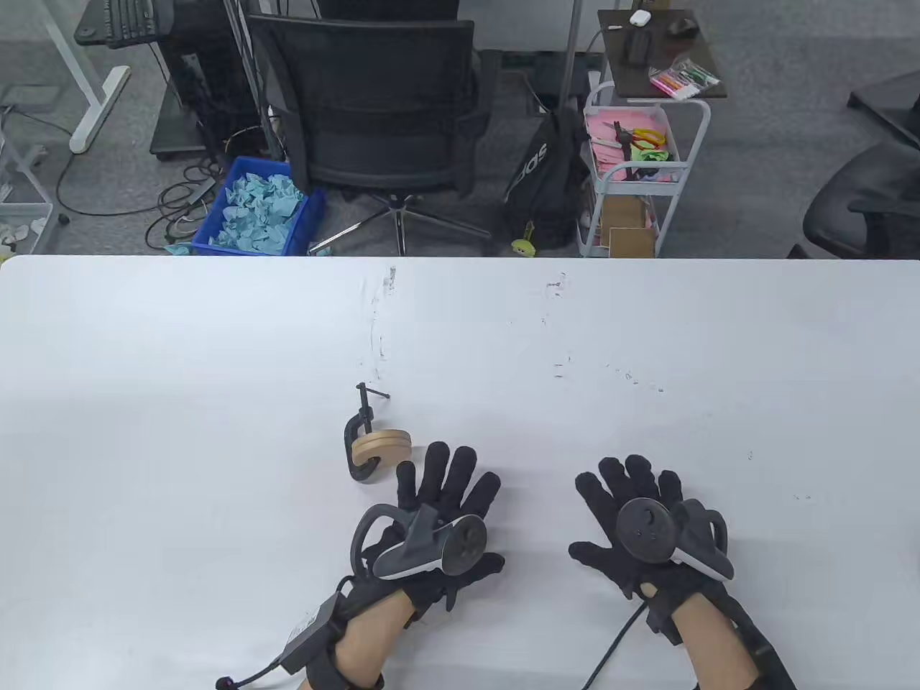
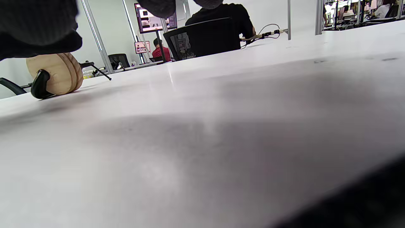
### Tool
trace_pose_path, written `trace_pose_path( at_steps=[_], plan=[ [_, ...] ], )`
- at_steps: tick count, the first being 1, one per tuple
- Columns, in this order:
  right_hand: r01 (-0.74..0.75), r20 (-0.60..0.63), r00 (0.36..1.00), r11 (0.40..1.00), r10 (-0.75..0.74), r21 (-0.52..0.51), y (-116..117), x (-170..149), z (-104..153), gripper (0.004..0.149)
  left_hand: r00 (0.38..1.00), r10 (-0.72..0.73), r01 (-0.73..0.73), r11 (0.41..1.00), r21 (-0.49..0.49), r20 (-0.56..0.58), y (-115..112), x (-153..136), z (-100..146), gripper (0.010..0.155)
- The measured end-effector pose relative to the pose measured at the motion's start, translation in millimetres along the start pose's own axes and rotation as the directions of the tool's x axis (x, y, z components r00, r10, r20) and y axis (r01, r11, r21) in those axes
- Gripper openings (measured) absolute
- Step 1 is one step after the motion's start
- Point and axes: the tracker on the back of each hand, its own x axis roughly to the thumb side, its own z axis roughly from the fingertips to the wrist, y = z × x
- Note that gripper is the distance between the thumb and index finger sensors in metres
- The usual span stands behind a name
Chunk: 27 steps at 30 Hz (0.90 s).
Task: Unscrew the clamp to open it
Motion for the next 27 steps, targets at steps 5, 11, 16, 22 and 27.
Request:
trace_pose_path(
  at_steps=[5,11,16,22,27],
  plan=[
    [-0.001,-0.010,1.000,0.999,0.001,0.034,2,-2,-2,0.088,1.000,-0.017,0.017,1.000,0.001,-0.017,2,-3,1,0.097],
    [-0.001,-0.030,1.000,0.999,0.002,0.035,1,-5,-2,0.088,0.999,-0.020,0.020,1.000,0.011,-0.025,2,-5,1,0.098],
    [-0.013,-0.074,0.997,1.000,0.015,0.021,0,-6,-1,0.086,0.995,-0.089,0.090,0.996,0.021,-0.046,4,-4,0,0.099],
    [-0.013,-0.100,0.995,1.000,0.013,0.001,-5,-7,0,0.083,0.992,0.001,0.015,0.991,0.131,-0.124,32,-25,3,0.094],
    [-0.027,-0.097,0.995,1.000,0.026,-0.016,-8,-6,1,0.083,0.927,0.205,-0.108,0.948,0.300,-0.313,70,-81,12,0.068]
  ],
)
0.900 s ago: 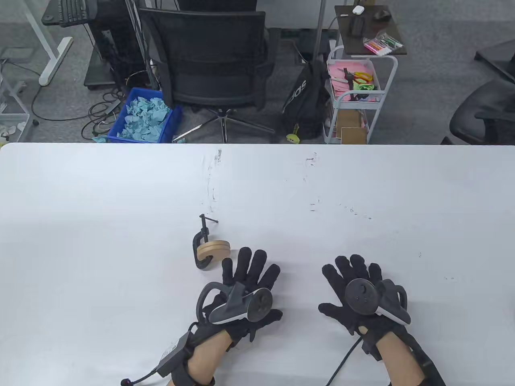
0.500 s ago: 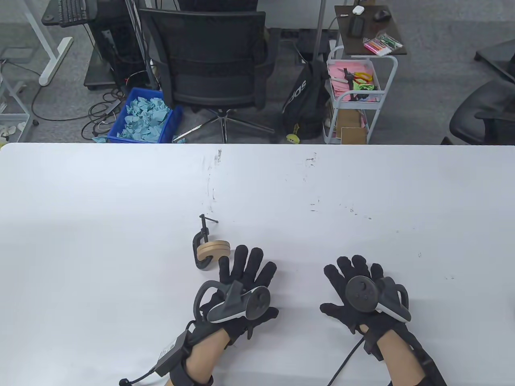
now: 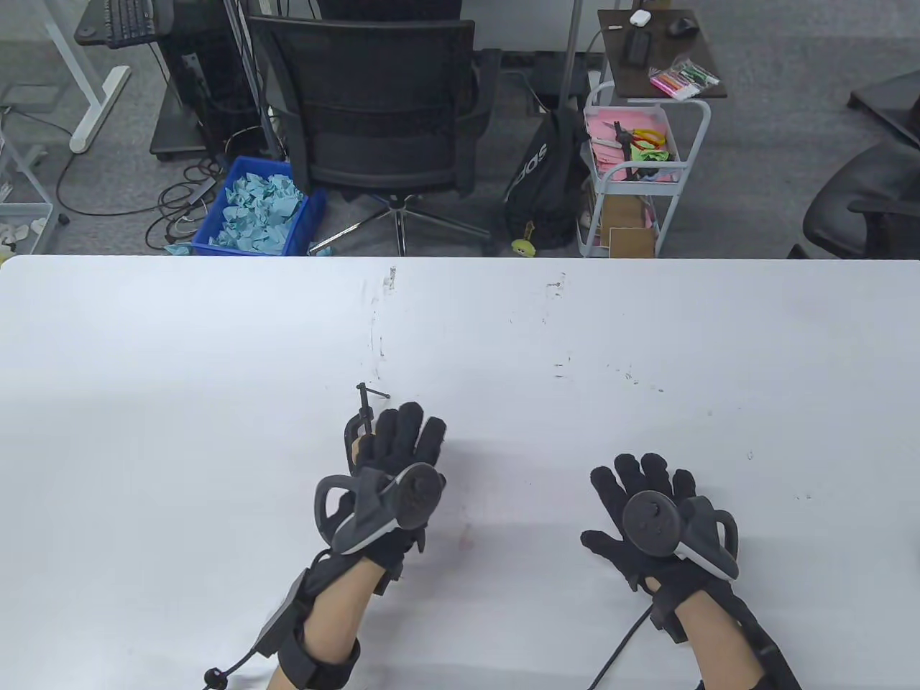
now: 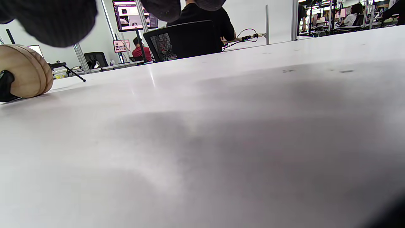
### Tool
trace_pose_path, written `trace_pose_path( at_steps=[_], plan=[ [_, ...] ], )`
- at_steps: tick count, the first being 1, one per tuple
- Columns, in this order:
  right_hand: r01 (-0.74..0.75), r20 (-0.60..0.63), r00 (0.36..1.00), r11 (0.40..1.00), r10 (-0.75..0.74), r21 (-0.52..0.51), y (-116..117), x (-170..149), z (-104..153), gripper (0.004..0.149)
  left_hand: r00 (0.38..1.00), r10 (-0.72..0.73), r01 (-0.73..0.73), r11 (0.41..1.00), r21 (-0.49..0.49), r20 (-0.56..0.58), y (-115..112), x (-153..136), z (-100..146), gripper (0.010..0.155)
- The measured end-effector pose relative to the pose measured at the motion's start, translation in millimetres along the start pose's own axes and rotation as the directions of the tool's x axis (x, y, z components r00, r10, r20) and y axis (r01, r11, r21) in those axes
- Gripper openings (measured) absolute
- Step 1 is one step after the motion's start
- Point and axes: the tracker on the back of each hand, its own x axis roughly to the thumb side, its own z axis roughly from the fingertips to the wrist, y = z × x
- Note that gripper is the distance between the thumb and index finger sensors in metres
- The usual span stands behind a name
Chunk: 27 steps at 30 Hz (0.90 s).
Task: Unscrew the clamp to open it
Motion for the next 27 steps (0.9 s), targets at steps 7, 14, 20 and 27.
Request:
trace_pose_path(
  at_steps=[7,14,20,27],
  plan=[
    [-0.013,-0.024,1.000,1.000,0.013,0.000,0,0,-1,0.083,0.935,0.069,-0.114,0.987,-0.110,-0.349,10,-94,-55,0.053],
    [-0.009,-0.039,0.999,0.999,0.010,0.031,3,-1,-3,0.083,0.824,0.259,-0.450,0.839,-0.304,-0.505,-40,-147,-85,0.059],
    [-0.025,-0.034,0.999,0.999,0.026,0.048,4,0,-4,0.083,0.848,0.289,-0.472,0.793,-0.386,-0.445,-62,-141,-90,0.066],
    [-0.016,-0.035,0.999,0.998,0.018,0.055,5,-1,-4,0.083,0.884,0.290,-0.428,0.817,-0.387,-0.367,-65,-131,-87,0.046]
  ],
)
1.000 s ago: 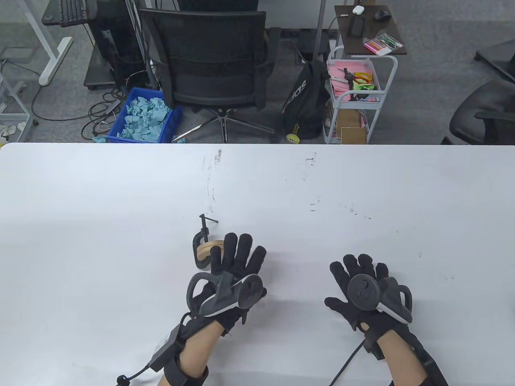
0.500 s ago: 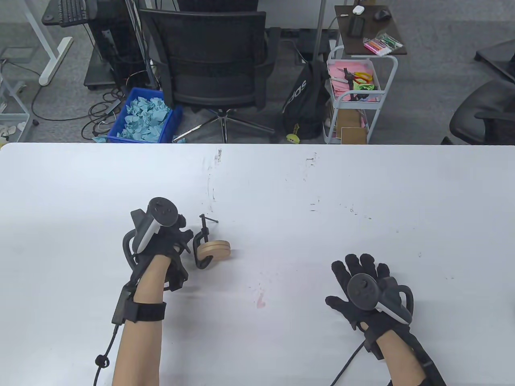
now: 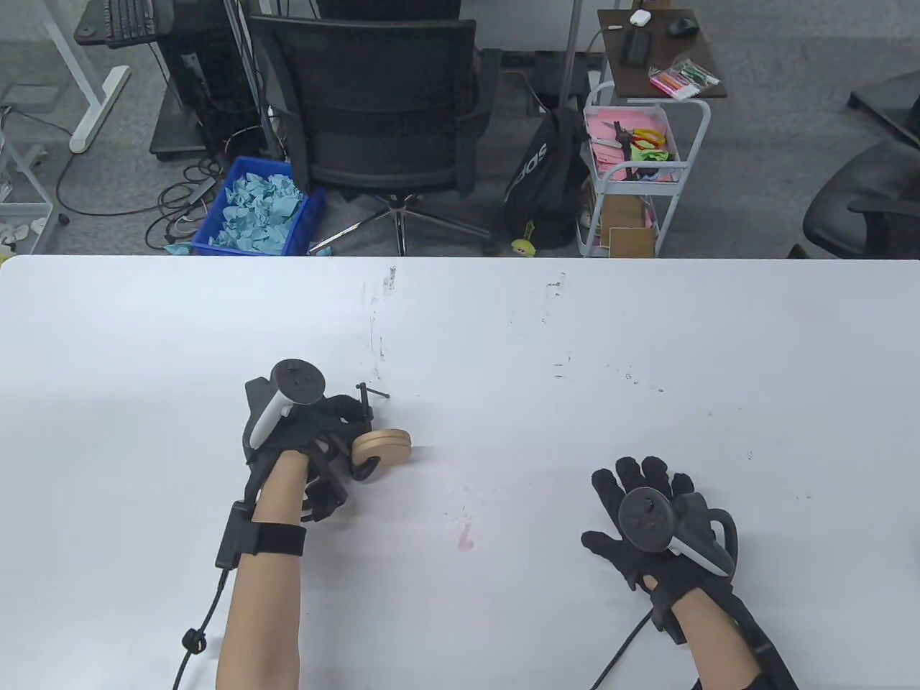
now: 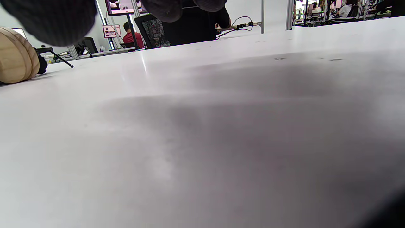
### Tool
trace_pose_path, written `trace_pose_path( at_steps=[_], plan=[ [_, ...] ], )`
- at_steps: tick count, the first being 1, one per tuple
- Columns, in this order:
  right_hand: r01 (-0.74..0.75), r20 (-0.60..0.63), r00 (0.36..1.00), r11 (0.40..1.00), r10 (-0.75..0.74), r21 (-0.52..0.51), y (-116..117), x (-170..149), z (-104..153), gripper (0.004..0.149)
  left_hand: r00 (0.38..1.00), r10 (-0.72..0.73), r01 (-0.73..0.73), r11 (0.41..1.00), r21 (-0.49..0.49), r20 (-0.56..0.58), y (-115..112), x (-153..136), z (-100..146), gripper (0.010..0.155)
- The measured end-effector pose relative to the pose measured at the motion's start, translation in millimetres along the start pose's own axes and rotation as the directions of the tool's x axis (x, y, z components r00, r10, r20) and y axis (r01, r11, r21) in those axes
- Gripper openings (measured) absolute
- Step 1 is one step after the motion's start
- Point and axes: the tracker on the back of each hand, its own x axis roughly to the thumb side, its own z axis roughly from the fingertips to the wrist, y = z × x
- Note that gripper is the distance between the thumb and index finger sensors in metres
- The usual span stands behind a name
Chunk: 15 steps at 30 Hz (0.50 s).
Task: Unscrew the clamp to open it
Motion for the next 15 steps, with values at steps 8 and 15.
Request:
trace_pose_path(
  at_steps=[8,15],
  plan=[
    [0.036,-0.012,0.999,0.999,-0.036,-0.009,-3,-5,2,0.083,0.971,0.132,-0.118,0.990,-0.080,0.200,9,24,18,0.032],
    [0.048,-0.004,0.999,0.999,-0.048,-0.006,-3,-6,2,0.083,0.900,0.099,-0.117,0.993,0.018,0.424,0,71,55,0.031]
  ],
)
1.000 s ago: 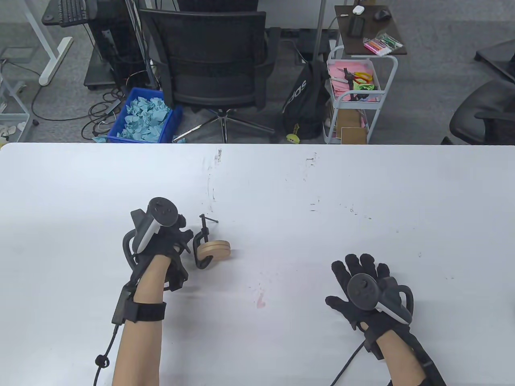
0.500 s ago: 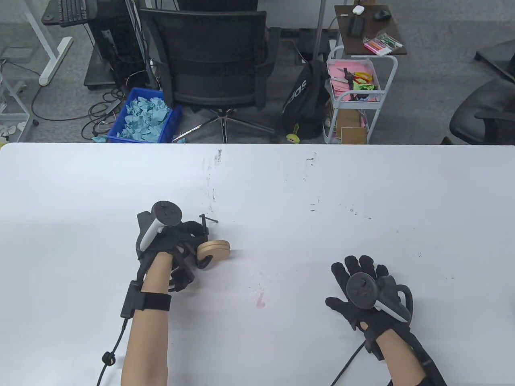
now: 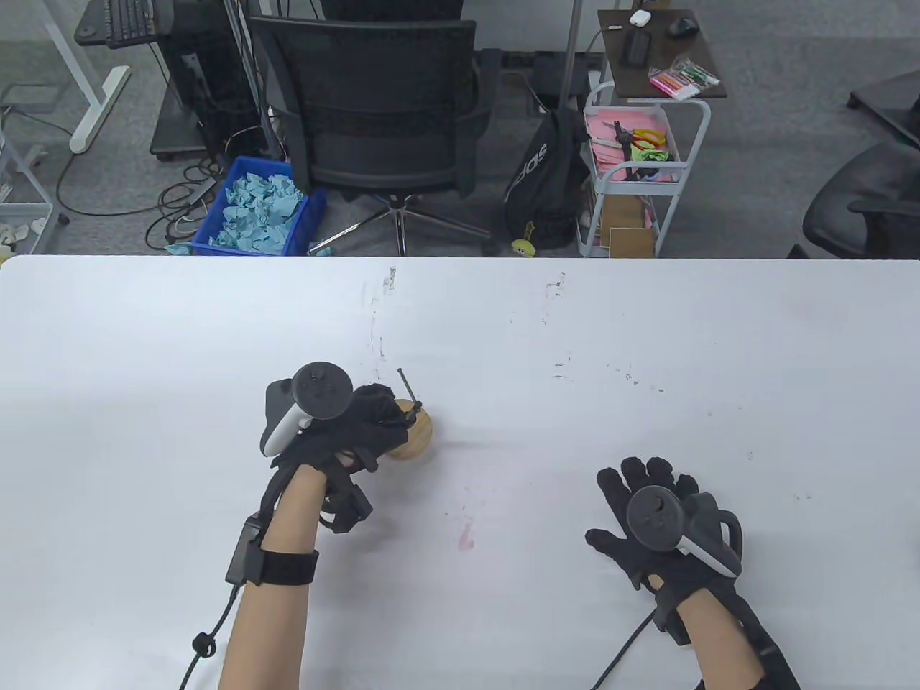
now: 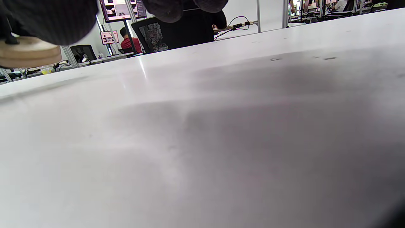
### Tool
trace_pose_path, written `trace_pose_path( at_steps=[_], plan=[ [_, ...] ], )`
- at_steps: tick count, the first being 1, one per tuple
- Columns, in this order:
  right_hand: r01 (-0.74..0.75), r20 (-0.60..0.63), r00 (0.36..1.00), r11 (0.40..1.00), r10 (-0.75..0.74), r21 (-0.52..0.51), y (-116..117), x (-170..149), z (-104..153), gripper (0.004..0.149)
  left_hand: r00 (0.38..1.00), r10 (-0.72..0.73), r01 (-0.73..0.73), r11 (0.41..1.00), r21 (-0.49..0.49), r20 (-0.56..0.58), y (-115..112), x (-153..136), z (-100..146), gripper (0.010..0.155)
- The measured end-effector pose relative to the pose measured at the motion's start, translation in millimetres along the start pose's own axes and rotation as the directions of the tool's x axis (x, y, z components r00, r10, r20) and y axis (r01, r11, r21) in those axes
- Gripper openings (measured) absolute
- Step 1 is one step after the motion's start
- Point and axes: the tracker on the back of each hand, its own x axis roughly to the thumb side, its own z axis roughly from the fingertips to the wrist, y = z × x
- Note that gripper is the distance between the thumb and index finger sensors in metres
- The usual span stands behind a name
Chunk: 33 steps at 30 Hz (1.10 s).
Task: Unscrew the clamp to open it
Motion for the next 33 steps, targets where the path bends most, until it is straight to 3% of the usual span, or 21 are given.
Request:
trace_pose_path(
  at_steps=[4,5,8,13,16,17,22,27,33],
  plan=[
    [0.003,0.011,1.000,1.000,-0.003,-0.005,0,0,1,0.082,0.991,0.072,-0.073,0.997,0.004,0.116,-13,32,9,0.026],
    [0.000,0.013,1.000,1.000,0.000,-0.005,0,0,1,0.083,0.985,0.082,-0.084,0.996,0.004,0.149,-18,39,12,0.034],
    [0.000,0.019,1.000,1.000,0.000,-0.015,-1,1,3,0.083,0.969,0.126,-0.128,0.992,-0.006,0.213,-36,54,15,0.033],
    [0.024,0.031,0.999,0.999,-0.022,-0.040,-5,4,6,0.083,0.921,0.254,-0.225,0.966,-0.127,0.295,-74,68,13,0.035],
    [0.025,0.058,0.998,0.998,-0.022,-0.051,-3,7,5,0.083,0.901,0.333,-0.285,0.937,-0.200,0.278,-89,69,9,0.035],
    [0.019,0.067,0.998,0.998,-0.015,-0.054,-1,8,4,0.083,0.904,0.336,-0.287,0.935,-0.206,0.264,-92,68,9,0.026],
    [0.077,0.152,0.986,0.992,-0.061,-0.102,0,19,5,0.082,0.924,0.286,-0.244,0.952,-0.186,0.254,-99,68,8,0.028],
    [0.088,0.253,0.967,0.954,-0.013,-0.287,-29,44,8,0.080,0.937,0.214,-0.180,0.973,-0.143,0.275,-100,74,10,0.041],
    [0.409,0.330,0.883,0.892,-0.334,-0.191,-78,75,-30,0.077,0.942,0.160,-0.157,0.987,-0.036,0.294,-101,77,14,0.046]
  ],
)
